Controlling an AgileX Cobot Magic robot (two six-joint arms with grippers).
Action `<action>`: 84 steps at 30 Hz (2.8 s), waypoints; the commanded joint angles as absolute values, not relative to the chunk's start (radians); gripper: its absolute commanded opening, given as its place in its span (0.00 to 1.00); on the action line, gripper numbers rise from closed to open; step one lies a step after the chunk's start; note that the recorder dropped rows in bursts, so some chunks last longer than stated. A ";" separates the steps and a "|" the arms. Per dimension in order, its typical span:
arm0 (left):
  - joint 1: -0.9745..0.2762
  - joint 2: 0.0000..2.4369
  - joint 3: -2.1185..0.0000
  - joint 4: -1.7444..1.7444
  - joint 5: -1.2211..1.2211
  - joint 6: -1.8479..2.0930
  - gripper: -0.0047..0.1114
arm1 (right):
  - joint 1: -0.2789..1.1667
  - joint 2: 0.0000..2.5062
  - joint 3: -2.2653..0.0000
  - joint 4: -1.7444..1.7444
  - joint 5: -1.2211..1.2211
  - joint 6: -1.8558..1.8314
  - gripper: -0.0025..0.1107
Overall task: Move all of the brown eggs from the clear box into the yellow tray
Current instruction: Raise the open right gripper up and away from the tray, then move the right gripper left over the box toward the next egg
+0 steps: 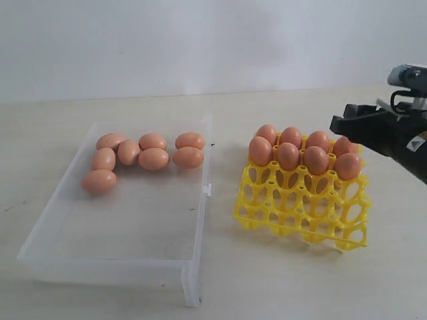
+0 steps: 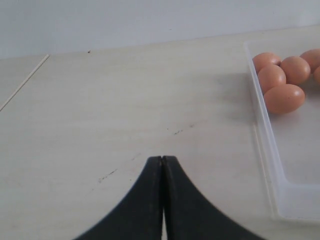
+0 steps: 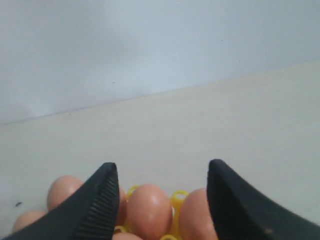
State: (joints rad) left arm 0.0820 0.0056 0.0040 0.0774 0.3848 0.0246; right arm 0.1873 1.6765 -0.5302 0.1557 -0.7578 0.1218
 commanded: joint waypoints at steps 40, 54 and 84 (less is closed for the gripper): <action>0.076 0.000 0.000 0.071 0.379 0.023 0.04 | 0.368 1.204 -0.890 -0.935 -0.198 1.063 0.02; 0.076 0.000 0.000 0.071 0.379 0.023 0.04 | 0.436 1.271 -0.907 -0.239 -0.043 0.232 0.02; 0.076 0.000 0.000 0.071 0.379 0.023 0.04 | 0.448 1.323 -0.965 0.175 0.057 -0.228 0.02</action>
